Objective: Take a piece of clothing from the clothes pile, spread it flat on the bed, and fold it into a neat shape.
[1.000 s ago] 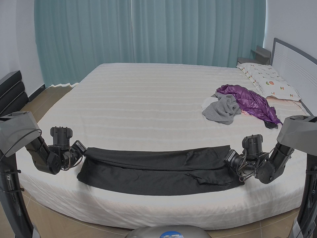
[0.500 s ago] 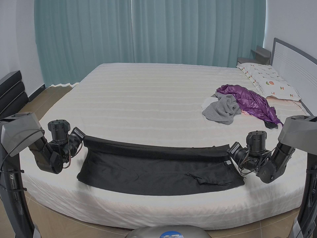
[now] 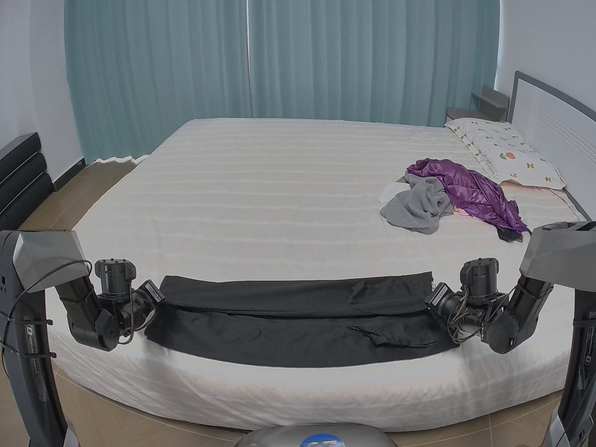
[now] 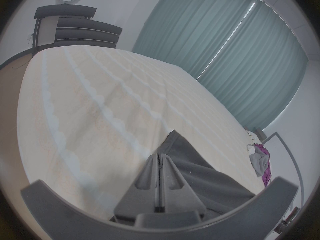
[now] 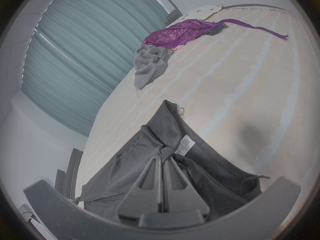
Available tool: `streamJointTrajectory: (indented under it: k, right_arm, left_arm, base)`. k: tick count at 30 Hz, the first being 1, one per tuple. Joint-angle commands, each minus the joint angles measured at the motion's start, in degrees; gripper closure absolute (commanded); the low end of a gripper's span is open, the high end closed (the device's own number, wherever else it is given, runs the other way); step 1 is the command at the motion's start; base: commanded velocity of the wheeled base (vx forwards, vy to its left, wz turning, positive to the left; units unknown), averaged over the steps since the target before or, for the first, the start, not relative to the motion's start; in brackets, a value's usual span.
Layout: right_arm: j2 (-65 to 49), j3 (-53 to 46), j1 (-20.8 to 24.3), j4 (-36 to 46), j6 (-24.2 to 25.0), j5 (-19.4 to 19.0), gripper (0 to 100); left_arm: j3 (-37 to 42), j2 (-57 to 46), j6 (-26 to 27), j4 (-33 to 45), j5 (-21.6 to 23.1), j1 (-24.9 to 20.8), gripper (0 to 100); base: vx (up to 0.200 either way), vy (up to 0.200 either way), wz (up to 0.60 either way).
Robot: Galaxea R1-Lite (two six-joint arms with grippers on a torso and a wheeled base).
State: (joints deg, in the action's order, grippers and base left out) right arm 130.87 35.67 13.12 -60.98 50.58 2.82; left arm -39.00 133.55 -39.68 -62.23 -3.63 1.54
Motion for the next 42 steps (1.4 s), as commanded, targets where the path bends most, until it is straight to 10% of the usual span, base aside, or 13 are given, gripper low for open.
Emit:
streamJointTrajectory:
  k: [1,8,9,17,32,33,42]
  right_arm:
    - [0.8,-0.2,0.2,0.0,-0.1,0.0,100]
    - [0.6,0.0,0.2,1.3,-0.1,0.0,100]
    - [0.6,-0.1,0.2,1.4,-0.1,0.0,0]
    - [-1.8,0.3,-1.3,1.8,-0.1,-0.6,0]
    - [-3.1,0.0,-8.5,1.8,1.4,-14.6,0]
    - [-3.0,0.1,-8.8,1.8,1.4,-15.4,0]
    - [-2.1,0.2,-9.9,1.8,1.5,-17.6,0]
  left_arm:
    - [1.3,1.0,0.7,0.0,-0.1,0.0,100]
    - [2.3,0.7,2.2,0.1,-0.1,-0.4,100]
    - [2.3,0.7,2.2,0.1,-0.1,-0.4,0]
    - [0.1,0.1,1.4,-0.2,0.0,-0.2,0]
    - [-17.0,6.2,-3.4,10.6,1.1,0.5,0]
    - [-17.1,6.1,-3.5,10.6,2.0,0.5,100]
    - [-17.0,5.9,-3.9,10.2,5.2,1.6,100]
  base:
    - [0.000,0.000,0.00]
    - [0.000,0.000,0.00]
    - [0.000,0.000,0.00]
    - [0.000,0.000,0.00]
    - [0.000,0.000,0.00]
    - [0.000,0.000,0.00]
    - [0.000,0.000,0.00]
